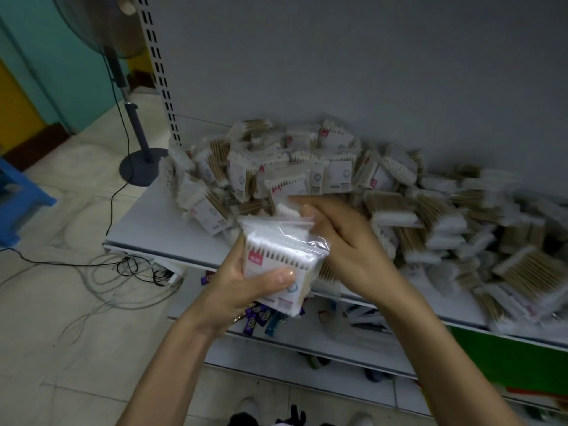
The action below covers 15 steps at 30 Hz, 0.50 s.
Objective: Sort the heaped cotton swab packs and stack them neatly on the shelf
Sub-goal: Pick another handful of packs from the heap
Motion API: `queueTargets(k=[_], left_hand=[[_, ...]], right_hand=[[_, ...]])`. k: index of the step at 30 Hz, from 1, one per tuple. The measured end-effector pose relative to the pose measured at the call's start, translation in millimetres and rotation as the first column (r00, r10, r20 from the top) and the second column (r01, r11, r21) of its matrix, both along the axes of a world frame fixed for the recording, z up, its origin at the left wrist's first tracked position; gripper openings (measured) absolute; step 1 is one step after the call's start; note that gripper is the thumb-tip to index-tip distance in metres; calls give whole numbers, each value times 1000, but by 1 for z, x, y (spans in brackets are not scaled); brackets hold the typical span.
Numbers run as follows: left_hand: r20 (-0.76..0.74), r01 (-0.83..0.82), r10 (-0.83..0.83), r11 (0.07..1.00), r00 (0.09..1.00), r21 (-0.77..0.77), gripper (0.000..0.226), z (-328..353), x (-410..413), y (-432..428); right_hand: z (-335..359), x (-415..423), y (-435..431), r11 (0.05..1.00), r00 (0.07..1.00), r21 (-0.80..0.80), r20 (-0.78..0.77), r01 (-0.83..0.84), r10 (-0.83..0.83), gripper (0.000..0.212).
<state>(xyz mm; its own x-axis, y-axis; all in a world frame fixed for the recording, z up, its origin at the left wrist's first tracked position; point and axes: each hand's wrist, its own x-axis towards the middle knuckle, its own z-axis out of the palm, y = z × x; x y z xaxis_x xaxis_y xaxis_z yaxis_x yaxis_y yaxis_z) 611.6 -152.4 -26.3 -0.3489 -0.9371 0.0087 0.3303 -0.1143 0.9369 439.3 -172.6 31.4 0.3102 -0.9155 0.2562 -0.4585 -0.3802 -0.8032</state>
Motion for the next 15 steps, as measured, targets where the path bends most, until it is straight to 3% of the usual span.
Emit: queueTargets(k=[3, 5, 7, 10, 12, 15], left_hand=[[-227, -20, 56, 987, 972, 157, 86, -16, 1, 2], [-337, -13, 100, 968, 936, 251, 66, -27, 11, 6], [-385, -46, 175, 946, 906, 322, 61, -39, 21, 10], [-461, -118, 296, 919, 836, 376, 73, -51, 28, 11], [-477, -161, 352, 904, 805, 396, 81, -53, 27, 10], [-508, -143, 340, 911, 791, 387, 79, -54, 27, 11]], right_hand=[[-4, -5, -6, 996, 998, 63, 30, -60, 58, 26], [-15, -23, -13, 997, 988, -80, -151, 12, -24, 26], [-30, -39, -19, 959, 871, -284, -466, 21, -158, 40], [-62, -49, -25, 938, 664, -264, -746, -222, -53, 57], [-76, -47, -25, 923, 621, -280, -781, -264, -60, 50], [-81, -49, -27, 893, 694, -396, -705, -214, -146, 37]])
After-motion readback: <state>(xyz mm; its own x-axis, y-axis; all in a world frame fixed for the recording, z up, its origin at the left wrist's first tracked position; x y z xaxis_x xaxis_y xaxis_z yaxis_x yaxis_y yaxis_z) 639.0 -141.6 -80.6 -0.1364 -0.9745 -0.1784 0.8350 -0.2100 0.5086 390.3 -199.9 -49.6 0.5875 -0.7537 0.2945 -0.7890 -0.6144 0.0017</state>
